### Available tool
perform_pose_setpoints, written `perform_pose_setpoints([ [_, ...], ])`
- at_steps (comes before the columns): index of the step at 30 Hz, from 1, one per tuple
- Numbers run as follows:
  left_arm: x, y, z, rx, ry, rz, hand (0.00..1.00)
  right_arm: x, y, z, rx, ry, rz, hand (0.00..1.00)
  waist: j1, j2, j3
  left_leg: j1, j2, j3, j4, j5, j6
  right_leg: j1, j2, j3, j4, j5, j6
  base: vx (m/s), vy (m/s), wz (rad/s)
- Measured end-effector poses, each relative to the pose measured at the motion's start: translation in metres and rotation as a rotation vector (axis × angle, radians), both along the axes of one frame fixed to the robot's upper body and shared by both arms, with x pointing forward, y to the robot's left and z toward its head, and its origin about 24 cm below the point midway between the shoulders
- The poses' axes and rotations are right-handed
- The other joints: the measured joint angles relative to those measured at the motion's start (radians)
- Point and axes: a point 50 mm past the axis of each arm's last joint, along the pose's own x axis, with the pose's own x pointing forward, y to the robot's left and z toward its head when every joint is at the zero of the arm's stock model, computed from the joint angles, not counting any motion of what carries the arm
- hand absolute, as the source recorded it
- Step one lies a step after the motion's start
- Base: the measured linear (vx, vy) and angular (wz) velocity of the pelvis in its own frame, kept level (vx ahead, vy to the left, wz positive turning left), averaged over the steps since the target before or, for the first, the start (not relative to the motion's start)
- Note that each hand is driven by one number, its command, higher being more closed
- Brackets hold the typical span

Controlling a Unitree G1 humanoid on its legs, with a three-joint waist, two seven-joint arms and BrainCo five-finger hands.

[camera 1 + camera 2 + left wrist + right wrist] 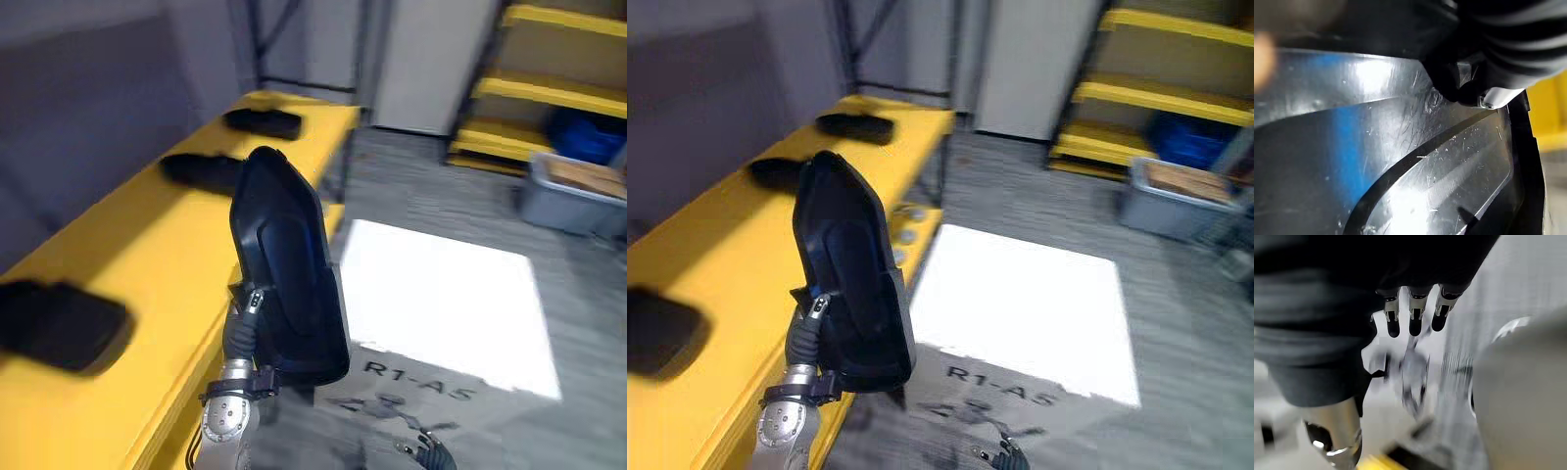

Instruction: Walk over and take plastic housings, then place them on the shelf

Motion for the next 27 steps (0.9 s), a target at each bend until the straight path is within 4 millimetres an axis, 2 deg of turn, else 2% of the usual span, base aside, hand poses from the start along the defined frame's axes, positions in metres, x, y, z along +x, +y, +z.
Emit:
perform_pose_setpoints([
  [1,0.000,0.000,0.000,-0.002,-0.004,0.006,1.00,0.003,0.000,0.001,-0.004,-0.005,0.007,0.00,0.005,0.002,0.004,-0.023,0.021,0.060,0.016,0.000,0.000,0.001,-0.018,-0.030,0.012,-0.008,0.004,-0.04,0.029,1.80],
  [2,0.000,0.000,0.000,-0.008,-0.002,0.009,1.00,0.006,-0.006,0.002,-0.025,-0.007,0.017,0.00,0.015,0.016,0.009,-0.047,0.071,0.191,0.039,0.001,0.002,0.023,-0.039,-0.088,0.013,-0.012,0.010,0.04,0.099,1.76],
  [3,0.000,-0.003,0.000,-0.011,-0.002,-0.002,1.00,0.011,-0.007,0.003,-0.033,-0.016,0.019,0.00,-0.002,0.024,0.010,-0.052,0.130,0.358,0.057,0.016,0.025,0.071,-0.069,-0.178,0.009,-0.018,0.023,0.07,0.110,1.76],
  [4,0.000,-0.004,0.000,-0.012,-0.005,-0.008,1.00,0.012,-0.008,0.003,-0.040,-0.016,0.020,0.00,-0.011,0.025,0.010,-0.049,0.149,0.420,0.059,0.025,0.035,0.089,-0.082,-0.207,0.009,-0.019,0.029,0.16,0.174,1.80],
  [5,0.001,-0.007,0.002,-0.014,-0.011,-0.019,1.00,0.013,-0.011,0.003,-0.057,-0.013,0.023,0.00,-0.016,0.026,0.009,-0.039,0.171,0.526,0.054,0.043,0.019,0.117,-0.108,-0.259,0.008,-0.015,0.054,0.16,0.165,1.16],
  [6,0.002,-0.008,0.002,-0.014,-0.015,-0.024,1.00,0.014,-0.013,0.003,-0.063,-0.010,0.025,0.00,-0.014,0.033,0.005,-0.041,0.166,0.539,0.050,0.051,0.006,0.125,-0.120,-0.277,0.005,-0.011,0.063,0.19,0.248,1.11],
  [7,0.002,-0.010,0.003,-0.018,-0.019,-0.031,1.00,0.016,-0.014,0.003,-0.072,-0.006,0.029,0.00,-0.011,0.030,0.006,-0.045,0.135,0.535,0.045,0.057,0.006,0.145,-0.136,-0.306,-0.010,0.006,0.087,0.10,0.150,0.65],
  [10,0.004,-0.011,0.005,-0.014,-0.030,-0.037,1.00,0.013,-0.006,-0.001,-0.050,0.015,0.024,0.00,-0.013,0.024,0.005,-0.042,0.071,0.470,0.034,0.055,0.021,0.203,-0.171,-0.377,-0.030,0.023,0.090,0.20,0.190,0.94],
  [11,0.006,-0.013,0.007,-0.013,-0.041,-0.041,1.00,0.012,-0.006,-0.003,-0.054,0.033,0.033,0.00,-0.013,0.022,0.006,-0.030,0.043,0.443,0.034,0.047,0.035,0.224,-0.210,-0.386,0.019,0.023,0.090,0.20,0.176,1.10],
  [12,0.008,-0.014,0.010,0.002,-0.052,-0.040,1.00,0.010,-0.008,-0.003,-0.062,0.043,0.038,0.00,-0.016,0.020,0.008,-0.004,0.011,0.404,0.032,0.041,0.044,0.240,-0.278,-0.374,0.141,0.028,0.082,0.24,0.208,1.10],
  [13,0.008,-0.015,0.010,0.010,-0.056,-0.043,1.00,0.010,-0.009,-0.003,-0.066,0.046,0.041,0.00,-0.018,0.020,0.008,0.007,-0.001,0.387,0.031,0.035,0.053,0.236,-0.299,-0.340,0.199,0.040,0.058,0.24,0.209,1.01],
  [14,0.009,-0.016,0.012,0.022,-0.064,-0.046,1.00,0.007,-0.009,-0.004,-0.071,0.057,0.047,0.00,-0.025,0.023,0.011,0.025,0.001,0.357,0.026,0.031,0.059,0.197,-0.316,-0.227,0.296,0.042,0.024,0.17,0.073,0.92],
  [15,0.011,-0.016,0.014,0.033,-0.077,-0.041,1.00,0.011,-0.006,-0.004,-0.065,0.047,0.054,0.00,-0.037,0.029,0.015,0.029,0.003,0.300,0.021,0.027,0.064,0.116,-0.257,-0.026,0.387,-0.044,0.036,0.15,0.018,0.93],
  [16,0.012,-0.017,0.016,0.032,-0.084,-0.041,1.00,0.012,-0.006,-0.003,-0.065,0.042,0.056,0.00,-0.040,0.029,0.016,0.028,0.006,0.274,0.016,0.027,0.064,0.083,-0.213,0.066,0.404,-0.089,0.033,0.11,-0.080,1.12],
  [17,0.015,-0.022,0.019,0.026,-0.099,-0.050,1.00,0.013,-0.007,-0.003,-0.068,0.040,0.054,0.00,-0.047,0.025,0.020,0.028,0.005,0.226,0.014,0.030,0.061,0.014,-0.094,0.270,0.406,-0.170,0.030,0.07,-0.071,0.92],
  [18,0.016,-0.024,0.019,0.023,-0.101,-0.057,1.00,0.012,-0.007,-0.003,-0.069,0.042,0.052,0.00,-0.051,0.025,0.021,0.028,0.000,0.203,0.017,0.030,0.061,-0.007,-0.046,0.343,0.391,-0.192,0.029,0.07,-0.080,1.19],
  [19,0.017,-0.031,0.019,0.027,-0.104,-0.083,1.00,0.009,-0.008,-0.002,-0.072,0.037,0.047,0.00,-0.057,0.022,0.020,0.028,-0.013,0.159,0.025,0.031,0.058,-0.040,0.033,0.485,0.365,-0.224,0.025,0.06,-0.101,1.23],
  [20,0.018,-0.038,0.020,0.023,-0.105,-0.106,1.00,0.008,-0.008,0.000,-0.071,0.016,0.034,0.00,-0.067,0.022,0.022,0.014,-0.028,0.111,0.050,0.031,0.054,-0.055,0.089,0.604,0.319,-0.232,0.028,0.03,-0.124,1.40],
  [21,0.019,-0.042,0.020,0.019,-0.106,-0.119,1.00,0.010,-0.007,0.002,-0.075,-0.002,0.030,0.00,-0.080,0.019,0.022,-0.003,-0.039,0.083,0.076,0.027,0.045,-0.053,0.103,0.649,0.276,-0.226,0.023,-0.02,-0.174,1.75],
  [22,0.018,-0.049,0.023,0.010,-0.121,-0.144,1.00,0.006,-0.006,0.003,-0.069,-0.008,0.016,0.00,-0.086,-0.003,0.023,-0.037,-0.052,0.062,0.136,-0.006,0.008,-0.033,0.107,0.697,0.183,-0.201,0.042,-0.04,-0.202,1.54],
  [23,0.016,-0.054,0.023,-0.001,-0.118,-0.156,1.00,0.005,-0.005,0.003,-0.064,-0.006,0.000,0.00,-0.074,0.017,0.017,-0.064,-0.021,0.069,0.170,-0.020,-0.009,-0.016,0.122,0.656,0.161,-0.193,0.034,-0.04,-0.207,1.35],
  [25,0.014,-0.055,0.026,-0.008,-0.132,-0.159,1.00,0.004,-0.004,0.004,-0.060,-0.018,-0.013,0.00,-0.057,0.034,0.007,-0.087,0.047,0.097,0.197,-0.028,-0.029,0.024,0.161,0.590,0.107,-0.172,0.011,-0.03,-0.222,0.75],
  [27,0.012,-0.051,0.028,-0.016,-0.145,-0.135,1.00,0.003,0.002,0.005,-0.043,-0.027,-0.019,0.00,-0.030,0.025,-0.005,-0.083,0.077,0.100,0.191,-0.026,-0.040,0.050,0.186,0.576,0.071,-0.157,-0.001,-0.01,-0.175,0.28],
])
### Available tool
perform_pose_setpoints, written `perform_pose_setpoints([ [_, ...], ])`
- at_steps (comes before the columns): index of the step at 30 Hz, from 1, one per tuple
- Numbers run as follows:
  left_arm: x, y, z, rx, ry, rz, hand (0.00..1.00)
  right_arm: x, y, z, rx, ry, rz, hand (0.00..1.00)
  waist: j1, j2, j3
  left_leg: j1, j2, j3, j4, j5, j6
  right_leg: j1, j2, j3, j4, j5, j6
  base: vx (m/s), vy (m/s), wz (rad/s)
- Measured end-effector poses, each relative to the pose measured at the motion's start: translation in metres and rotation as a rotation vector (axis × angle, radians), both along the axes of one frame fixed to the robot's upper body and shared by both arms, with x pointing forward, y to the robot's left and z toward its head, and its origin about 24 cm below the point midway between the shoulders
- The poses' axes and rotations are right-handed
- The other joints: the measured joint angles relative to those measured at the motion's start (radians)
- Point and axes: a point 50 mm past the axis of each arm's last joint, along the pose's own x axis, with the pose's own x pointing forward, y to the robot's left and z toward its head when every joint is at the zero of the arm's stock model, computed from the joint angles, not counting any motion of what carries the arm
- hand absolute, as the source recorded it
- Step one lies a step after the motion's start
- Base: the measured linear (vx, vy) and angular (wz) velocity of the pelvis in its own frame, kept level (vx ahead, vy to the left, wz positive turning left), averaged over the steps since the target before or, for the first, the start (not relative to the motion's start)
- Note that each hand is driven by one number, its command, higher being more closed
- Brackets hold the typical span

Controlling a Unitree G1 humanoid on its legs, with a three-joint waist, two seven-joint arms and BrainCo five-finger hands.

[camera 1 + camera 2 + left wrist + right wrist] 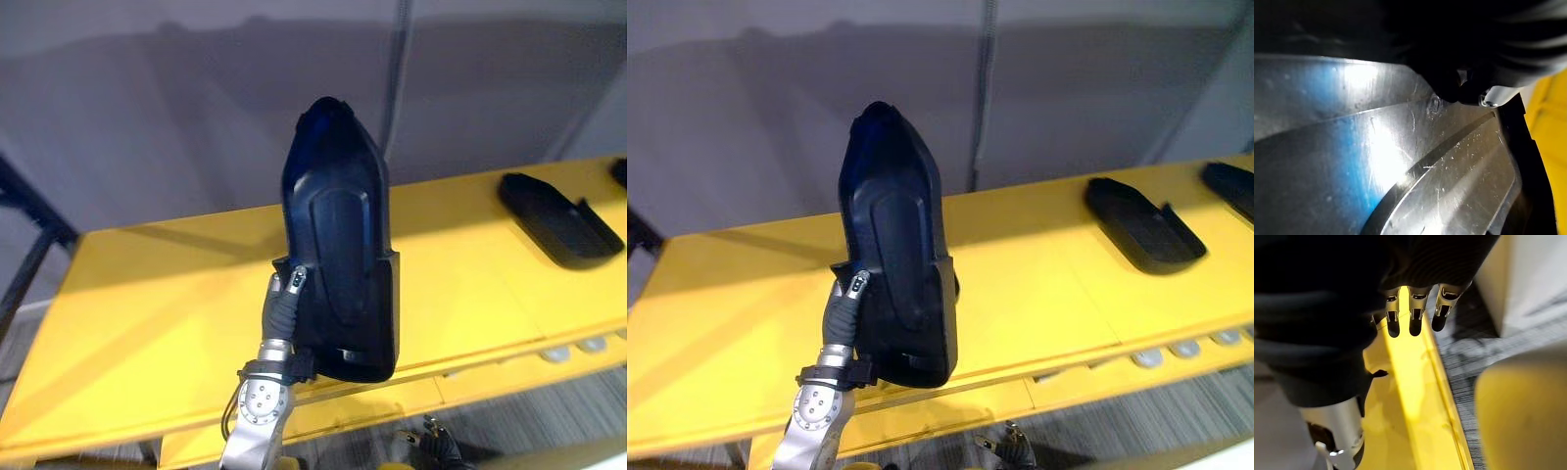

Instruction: Walk over and take plastic housings, then place them on the shelf

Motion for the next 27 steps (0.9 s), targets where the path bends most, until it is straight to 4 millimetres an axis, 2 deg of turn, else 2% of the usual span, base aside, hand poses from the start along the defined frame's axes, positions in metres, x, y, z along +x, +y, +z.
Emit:
perform_pose_setpoints([
  [3,-0.004,0.006,0.001,-0.006,-0.002,0.027,1.00,0.001,0.001,0.002,0.001,-0.015,0.000,0.00,0.018,-0.004,-0.017,-0.015,0.013,-0.004,0.001,0.003,-0.002,0.022,0.007,-0.031,-0.043,0.017,-0.001,0.02,-0.033,0.19],
  [5,-0.006,0.008,0.000,-0.008,0.003,0.035,1.00,-0.001,0.003,0.001,0.008,-0.011,-0.003,0.00,0.018,-0.006,-0.021,-0.023,0.005,-0.016,0.004,0.009,-0.001,0.037,0.000,-0.050,-0.062,0.024,0.005,0.05,0.031,0.30],
  [7,-0.006,0.009,0.001,-0.008,-0.003,0.041,1.00,-0.001,0.009,0.001,0.022,-0.010,-0.007,0.00,0.018,-0.019,-0.020,-0.035,-0.007,-0.027,0.020,0.012,0.000,0.042,-0.011,-0.077,-0.069,0.026,0.010,0.04,0.068,0.37],
  [10,-0.006,0.019,0.000,-0.003,0.002,0.085,1.00,0.005,0.013,0.002,0.030,-0.024,-0.006,0.00,0.021,-0.033,-0.012,-0.067,-0.004,0.039,0.055,0.012,-0.001,0.035,-0.038,-0.093,-0.062,0.029,0.008,-0.02,0.097,0.18],
  [11,-0.007,0.025,0.000,0.001,0.005,0.110,1.00,0.007,0.014,0.003,0.031,-0.032,-0.005,0.00,0.016,-0.038,-0.009,-0.078,0.026,0.108,0.110,-0.015,0.015,0.035,-0.050,-0.104,-0.060,0.032,0.011,-0.02,0.115,0.13],
  [12,-0.007,0.029,0.000,-0.003,0.004,0.129,1.00,0.008,0.011,0.003,0.019,-0.033,0.004,0.00,0.017,-0.034,-0.008,-0.098,0.102,0.159,0.221,-0.041,0.002,0.037,-0.055,-0.111,-0.059,0.033,0.012,-0.01,0.127,0.16],
  [13,-0.007,0.030,0.000,-0.005,0.006,0.133,1.00,0.007,0.011,0.003,0.018,-0.029,0.006,0.00,0.015,-0.036,-0.007,-0.100,0.135,0.168,0.264,-0.054,0.004,0.035,-0.064,-0.124,-0.061,0.033,0.012,-0.05,0.166,0.21],
  [14,-0.007,0.031,-0.002,-0.005,0.013,0.137,1.00,0.003,0.010,0.001,0.014,-0.011,0.008,0.00,0.012,-0.048,-0.014,-0.094,0.195,0.173,0.303,-0.060,0.006,0.039,-0.095,-0.149,-0.065,0.035,0.018,-0.05,0.260,0.32],
  [15,-0.006,0.030,-0.005,-0.014,0.023,0.134,1.00,-0.001,0.006,-0.001,-0.001,0.006,0.009,0.00,0.004,-0.051,-0.025,-0.076,0.246,0.181,0.289,-0.059,0.007,0.040,-0.124,-0.159,-0.085,0.047,0.041,-0.05,0.308,0.39],
  [16,-0.006,0.030,-0.007,-0.020,0.031,0.132,1.00,-0.003,0.004,-0.003,-0.008,0.022,0.010,0.00,-0.003,-0.047,-0.034,-0.073,0.266,0.178,0.266,-0.058,0.006,0.040,-0.140,-0.166,-0.102,0.058,0.059,0.03,0.402,0.51],
  [17,-0.005,0.028,-0.012,-0.019,0.049,0.124,1.00,-0.005,-0.002,-0.005,-0.024,0.045,0.015,0.00,-0.024,-0.029,-0.047,-0.050,0.285,0.152,0.180,-0.030,0.009,0.046,-0.165,-0.186,-0.131,0.081,0.100,0.08,0.383,0.51],
  [18,-0.004,0.026,-0.015,-0.018,0.062,0.118,1.00,-0.007,-0.006,-0.006,-0.031,0.056,0.012,0.00,-0.039,-0.009,-0.058,-0.029,0.283,0.127,0.102,-0.003,-0.037,0.050,-0.173,-0.199,-0.152,0.097,0.129,0.14,0.539,0.77],
  [19,0.001,0.023,-0.020,-0.010,0.081,0.101,1.00,-0.009,-0.008,-0.009,-0.028,0.075,-0.011,0.00,-0.066,-0.003,-0.065,-0.010,0.235,0.111,0.014,-0.045,-0.129,0.062,-0.205,-0.219,-0.200,0.140,0.150,0.15,0.685,0.78],
  [20,0.008,0.022,-0.026,0.006,0.105,0.093,1.00,-0.012,0.003,-0.013,0.009,0.098,-0.018,0.00,-0.069,-0.037,-0.059,-0.016,0.182,0.106,-0.008,-0.036,-0.124,0.071,-0.250,-0.237,-0.238,0.207,0.147,0.12,0.671,0.65],
  [22,0.012,0.024,-0.035,0.030,0.140,0.087,1.00,-0.013,0.011,-0.014,0.035,0.099,-0.020,0.00,-0.068,-0.041,-0.055,-0.019,0.148,0.105,0.002,-0.036,-0.120,0.069,-0.273,-0.241,-0.248,0.281,0.155,0.04,0.489,0.21],
  [23,0.013,0.025,-0.035,0.050,0.138,0.078,1.00,-0.012,0.011,-0.014,0.034,0.098,-0.019,0.00,-0.067,-0.042,-0.055,-0.024,0.137,0.111,0.021,-0.042,-0.109,0.063,-0.269,-0.210,-0.242,0.295,0.161,0.01,0.329,0.01],
  [24,0.014,0.025,-0.034,0.056,0.131,0.075,1.00,-0.011,0.011,-0.014,0.034,0.096,-0.018,0.00,-0.062,-0.042,-0.055,-0.028,0.133,0.122,0.030,-0.046,-0.102,0.051,-0.269,-0.207,-0.231,0.302,0.151,-0.02,0.274,-0.31],
  [25,0.016,0.025,-0.031,0.062,0.117,0.073,1.00,-0.005,0.012,-0.012,0.034,0.084,-0.011,0.00,-0.049,-0.045,-0.055,-0.032,0.130,0.154,0.051,-0.055,-0.086,0.025,-0.272,-0.197,-0.203,0.321,0.124,-0.04,0.256,-0.48],
  [27,0.014,0.023,-0.033,0.063,0.127,0.063,1.00,-0.001,0.012,-0.011,0.034,0.071,-0.008,0.00,-0.047,-0.041,-0.052,-0.009,0.125,0.195,0.044,-0.052,-0.078,-0.019,-0.277,-0.155,-0.139,0.330,0.095,-0.05,0.216,-0.57],
])
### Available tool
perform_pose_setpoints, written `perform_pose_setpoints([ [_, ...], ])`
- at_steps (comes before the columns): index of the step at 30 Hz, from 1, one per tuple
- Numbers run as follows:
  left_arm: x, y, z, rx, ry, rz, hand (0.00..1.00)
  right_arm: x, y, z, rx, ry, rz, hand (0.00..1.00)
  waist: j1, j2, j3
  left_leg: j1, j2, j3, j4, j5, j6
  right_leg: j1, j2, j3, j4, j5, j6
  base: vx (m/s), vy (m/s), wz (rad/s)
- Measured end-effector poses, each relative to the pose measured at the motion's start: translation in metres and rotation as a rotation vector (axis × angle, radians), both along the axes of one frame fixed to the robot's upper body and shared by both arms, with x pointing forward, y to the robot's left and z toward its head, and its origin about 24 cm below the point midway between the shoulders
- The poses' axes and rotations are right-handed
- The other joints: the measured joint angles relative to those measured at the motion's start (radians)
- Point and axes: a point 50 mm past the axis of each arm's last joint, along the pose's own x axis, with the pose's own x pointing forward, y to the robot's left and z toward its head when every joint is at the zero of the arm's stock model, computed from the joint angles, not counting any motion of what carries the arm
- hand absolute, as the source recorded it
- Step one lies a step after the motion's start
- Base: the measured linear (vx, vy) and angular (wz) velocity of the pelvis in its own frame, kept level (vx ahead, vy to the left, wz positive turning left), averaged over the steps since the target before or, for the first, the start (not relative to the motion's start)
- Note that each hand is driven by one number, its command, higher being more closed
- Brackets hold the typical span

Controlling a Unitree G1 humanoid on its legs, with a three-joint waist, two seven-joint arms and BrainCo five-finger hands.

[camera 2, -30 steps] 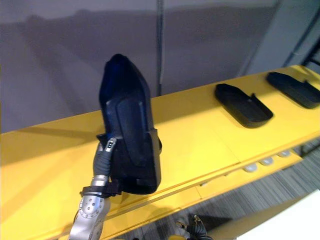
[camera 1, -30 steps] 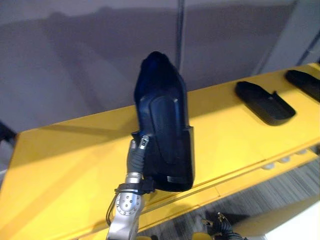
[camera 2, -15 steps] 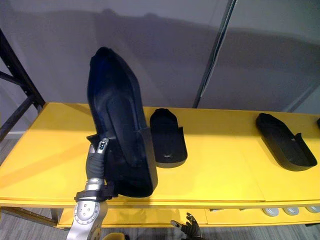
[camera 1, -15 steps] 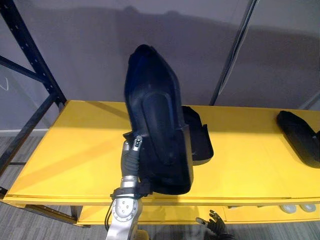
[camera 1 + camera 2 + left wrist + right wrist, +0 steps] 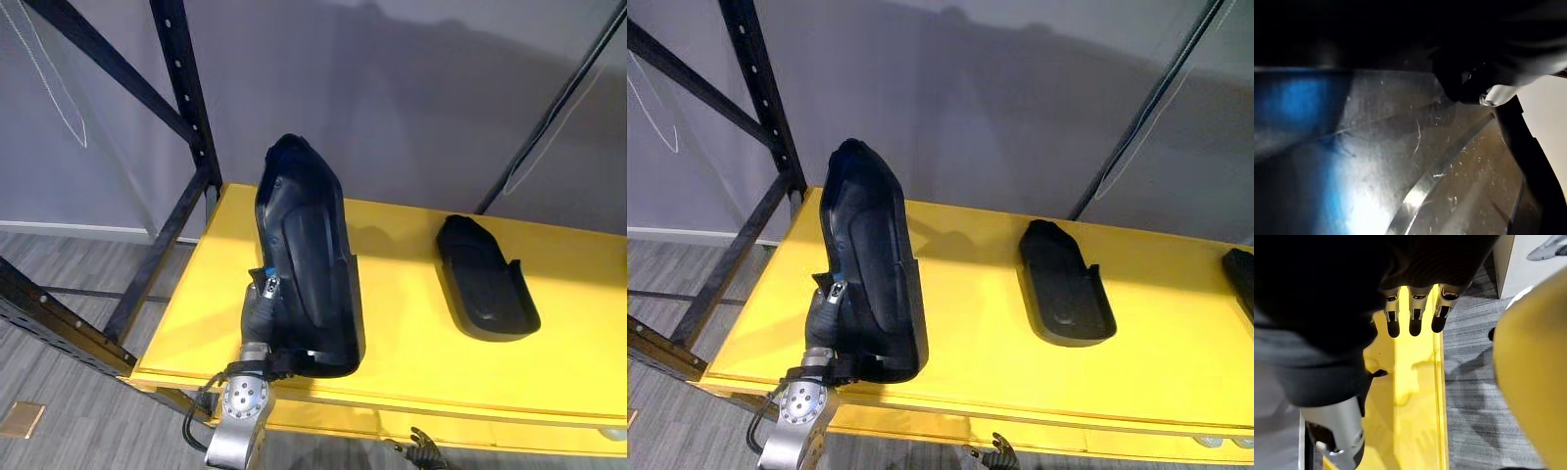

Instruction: Walk over and take plastic housings, then place them on the shelf

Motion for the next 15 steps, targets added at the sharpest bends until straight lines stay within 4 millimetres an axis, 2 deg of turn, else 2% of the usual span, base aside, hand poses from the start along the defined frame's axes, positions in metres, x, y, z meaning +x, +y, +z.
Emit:
perform_pose_setpoints([
  [1,0.000,-0.002,0.000,-0.006,0.001,-0.003,1.00,0.006,0.000,0.003,-0.001,-0.027,0.001,0.00,0.005,0.014,0.010,0.032,0.006,0.022,-0.028,-0.008,0.018,-0.060,0.033,0.066,0.137,-0.102,0.049,-0.05,0.096,-0.30],
  [2,0.000,-0.004,0.000,-0.007,0.002,-0.001,1.00,0.006,0.002,0.005,0.003,-0.040,-0.004,0.00,-0.011,0.003,0.011,0.047,0.001,0.020,-0.044,-0.008,0.027,-0.088,0.108,0.127,0.257,-0.228,0.044,-0.05,0.030,-0.10],
  [3,-0.001,-0.005,0.000,-0.013,0.002,0.000,1.00,0.005,0.002,0.005,0.002,-0.040,-0.006,0.00,-0.012,-0.002,0.013,0.054,-0.008,0.020,-0.045,-0.008,0.027,-0.090,0.140,0.146,0.285,-0.274,0.037,-0.08,-0.072,0.15],
  [4,-0.002,-0.008,-0.001,-0.035,0.007,0.004,1.00,0.000,-0.001,0.004,-0.003,-0.034,-0.015,0.00,-0.010,-0.004,0.011,0.051,-0.026,0.020,-0.040,-0.012,0.032,-0.085,0.166,0.165,0.293,-0.346,0.016,-0.09,-0.127,0.06],
  [5,-0.003,-0.010,0.000,-0.050,0.008,0.009,1.00,0.000,-0.002,0.005,-0.004,-0.037,-0.018,0.00,-0.010,-0.010,0.008,0.045,-0.041,0.013,-0.033,-0.022,0.027,-0.072,0.166,0.195,0.272,-0.389,0.017,-0.12,-0.193,0.27],
  [6,-0.004,-0.013,0.000,-0.057,0.012,-0.002,1.00,-0.003,-0.004,0.005,-0.004,-0.035,-0.031,0.00,-0.017,-0.004,0.011,0.018,-0.044,-0.015,-0.018,-0.028,0.027,-0.066,0.180,0.213,0.253,-0.444,0.006,-0.07,-0.177,0.37],
  [9,-0.005,-0.021,0.000,-0.042,0.015,-0.046,1.00,-0.011,-0.011,0.005,-0.012,-0.029,-0.068,0.00,-0.011,0.006,0.012,0.024,-0.025,-0.038,-0.029,-0.007,0.018,-0.043,0.197,0.176,0.245,-0.436,-0.026,0.01,-0.121,0.34],
  [12,-0.006,-0.021,0.002,-0.037,0.006,-0.053,1.00,-0.010,-0.007,0.006,-0.001,-0.038,-0.081,0.00,-0.010,0.009,0.003,0.056,-0.001,-0.028,-0.047,-0.002,0.009,0.000,0.218,0.167,0.194,-0.420,-0.044,0.08,-0.067,0.05],
  [15,-0.005,-0.018,0.003,-0.037,0.002,-0.038,1.00,-0.010,-0.004,0.006,0.010,-0.040,-0.085,0.00,-0.006,0.012,-0.015,0.068,0.007,-0.001,-0.085,0.007,0.000,0.010,0.226,0.182,0.141,-0.384,-0.036,0.13,0.037,-0.15],
])
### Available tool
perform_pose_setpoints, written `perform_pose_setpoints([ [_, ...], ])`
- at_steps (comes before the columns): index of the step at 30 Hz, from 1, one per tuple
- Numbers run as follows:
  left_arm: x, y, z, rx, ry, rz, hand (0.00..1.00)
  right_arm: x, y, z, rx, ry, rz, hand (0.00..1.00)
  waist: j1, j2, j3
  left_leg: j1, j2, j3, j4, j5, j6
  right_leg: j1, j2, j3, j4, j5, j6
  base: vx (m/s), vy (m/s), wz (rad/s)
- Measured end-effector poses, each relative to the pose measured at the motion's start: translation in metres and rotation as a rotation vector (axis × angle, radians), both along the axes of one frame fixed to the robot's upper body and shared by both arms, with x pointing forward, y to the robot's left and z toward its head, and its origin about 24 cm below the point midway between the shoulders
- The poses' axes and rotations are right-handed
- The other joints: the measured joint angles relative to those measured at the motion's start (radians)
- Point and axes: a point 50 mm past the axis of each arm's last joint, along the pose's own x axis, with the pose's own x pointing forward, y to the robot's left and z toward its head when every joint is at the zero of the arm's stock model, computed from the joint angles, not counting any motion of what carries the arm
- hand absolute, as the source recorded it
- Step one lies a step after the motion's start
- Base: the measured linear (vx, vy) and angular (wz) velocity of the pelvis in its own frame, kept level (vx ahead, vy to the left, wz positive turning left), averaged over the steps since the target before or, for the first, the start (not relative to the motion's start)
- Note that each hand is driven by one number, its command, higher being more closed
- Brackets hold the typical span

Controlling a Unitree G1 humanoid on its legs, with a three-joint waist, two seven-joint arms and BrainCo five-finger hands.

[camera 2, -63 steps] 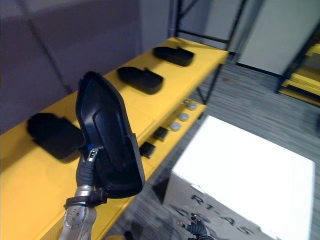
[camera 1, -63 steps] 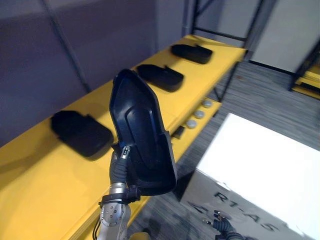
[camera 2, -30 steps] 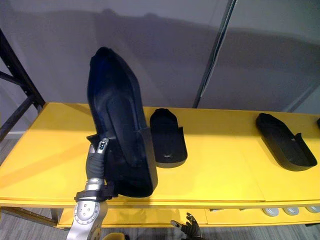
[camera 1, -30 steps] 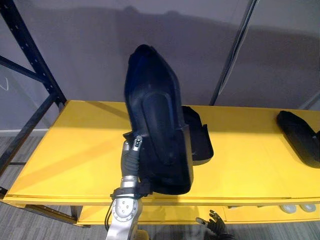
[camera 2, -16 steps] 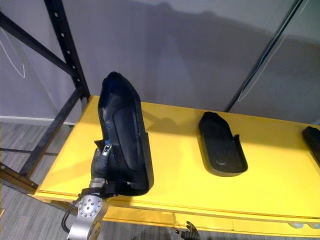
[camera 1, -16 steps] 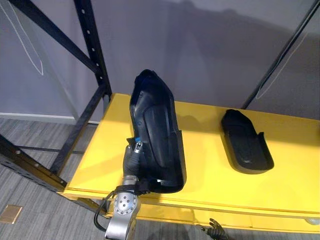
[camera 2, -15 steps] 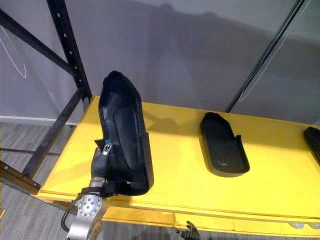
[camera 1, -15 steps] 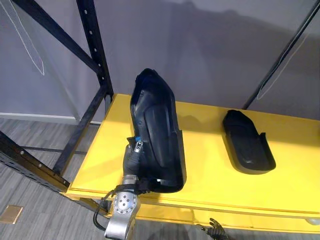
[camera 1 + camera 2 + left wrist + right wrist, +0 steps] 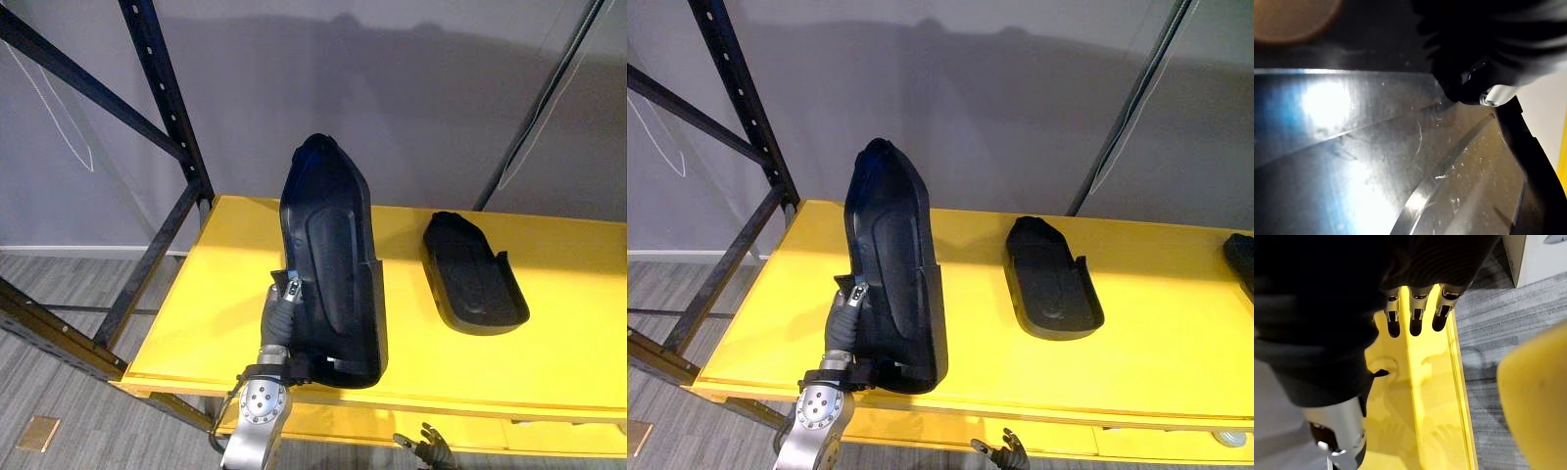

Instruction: Walk over and take plastic housings, then place them on the shelf

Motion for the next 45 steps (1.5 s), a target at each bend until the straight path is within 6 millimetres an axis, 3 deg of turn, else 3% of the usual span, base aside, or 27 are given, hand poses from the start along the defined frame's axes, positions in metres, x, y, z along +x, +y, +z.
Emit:
perform_pose_setpoints([
  [7,0.002,0.013,-0.003,0.037,0.025,0.053,1.00,-0.006,0.005,-0.003,0.014,0.020,-0.004,0.00,0.016,-0.005,-0.024,0.096,0.002,0.046,-0.102,0.028,0.005,0.090,0.005,0.016,-0.133,0.102,-0.006,0.09,0.076,-0.13],
  [11,0.016,0.026,-0.009,0.101,0.062,0.077,1.00,-0.010,0.006,-0.006,0.021,0.043,0.002,0.00,0.018,-0.007,-0.035,0.128,-0.004,0.046,-0.156,0.079,0.016,0.109,0.009,0.014,-0.150,0.149,-0.017,0.04,0.040,0.08],
  [13,0.023,0.030,-0.015,0.123,0.090,0.084,1.00,-0.012,0.003,-0.007,0.017,0.059,0.013,0.00,0.011,-0.004,-0.043,0.133,0.004,0.046,-0.163,0.107,0.012,0.087,0.019,0.010,-0.090,0.161,-0.020,0.02,-0.030,0.11],
  [14,0.029,0.034,-0.020,0.126,0.116,0.101,1.00,-0.008,-0.004,-0.006,-0.002,0.050,0.033,0.00,0.005,0.027,-0.031,0.144,0.045,0.047,-0.161,0.114,0.013,0.004,0.054,0.019,0.045,0.154,-0.039,-0.05,-0.077,0.04],
  [15,0.036,0.043,-0.028,0.131,0.161,0.137,1.00,-0.008,-0.007,-0.005,-0.011,0.051,0.038,0.00,-0.012,0.038,-0.046,0.160,0.072,0.050,-0.187,0.124,0.001,0.044,0.106,0.047,-0.236,0.158,-0.053,-0.07,-0.088,-0.05],
  [16,0.041,0.048,-0.027,0.147,0.161,0.149,1.00,-0.008,-0.003,-0.006,-0.002,0.051,0.035,0.00,-0.013,0.007,-0.046,0.162,0.053,0.050,-0.194,0.126,0.000,0.039,0.092,0.049,-0.312,0.297,-0.047,-0.08,-0.148,0.04],
  [17,0.049,0.055,-0.033,0.171,0.194,0.156,1.00,-0.012,-0.004,-0.008,-0.001,0.071,0.038,0.00,-0.032,0.011,-0.049,0.168,0.052,0.040,-0.216,0.120,-0.005,0.030,0.089,0.038,-0.303,0.290,-0.046,-0.01,-0.143,0.04],
  [19,0.054,0.055,-0.039,0.179,0.236,0.154,1.00,-0.012,-0.011,-0.008,-0.007,0.071,0.011,0.00,-0.042,0.034,-0.043,0.176,0.053,0.046,-0.240,0.127,0.003,0.024,0.095,0.041,-0.308,0.292,-0.048,-0.01,-0.066,-0.01],
  [21,0.058,0.050,-0.050,0.190,0.302,0.134,1.00,-0.004,-0.022,-0.006,-0.031,0.062,0.018,0.00,-0.056,0.075,-0.035,0.188,0.046,0.045,-0.273,0.131,0.007,0.025,0.098,0.041,-0.308,0.293,-0.049,-0.07,0.018,0.02],
  [33,0.073,0.063,-0.054,0.334,0.342,0.141,1.00,-0.002,-0.018,-0.007,-0.016,0.064,0.041,0.00,-0.067,0.057,-0.029,0.186,-0.023,0.044,-0.309,0.112,0.018,0.019,0.041,0.086,-0.381,0.352,-0.024,-0.08,0.080,-0.07],
  [34,0.075,0.062,-0.053,0.347,0.338,0.142,0.00,-0.002,-0.018,-0.007,-0.014,0.064,0.042,0.00,-0.069,0.055,-0.027,0.188,-0.026,0.047,-0.310,0.112,0.018,0.019,0.038,0.089,-0.382,0.353,-0.023,0.00,0.035,-0.08],
  [45,0.089,0.058,-0.038,0.366,0.297,0.128,0.00,0.002,-0.015,-0.008,-0.007,0.067,0.057,0.00,-0.090,0.034,-0.013,0.211,-0.030,0.043,-0.323,0.109,0.022,0.054,0.034,0.087,-0.427,0.366,-0.028,0.02,0.005,-0.01],
])
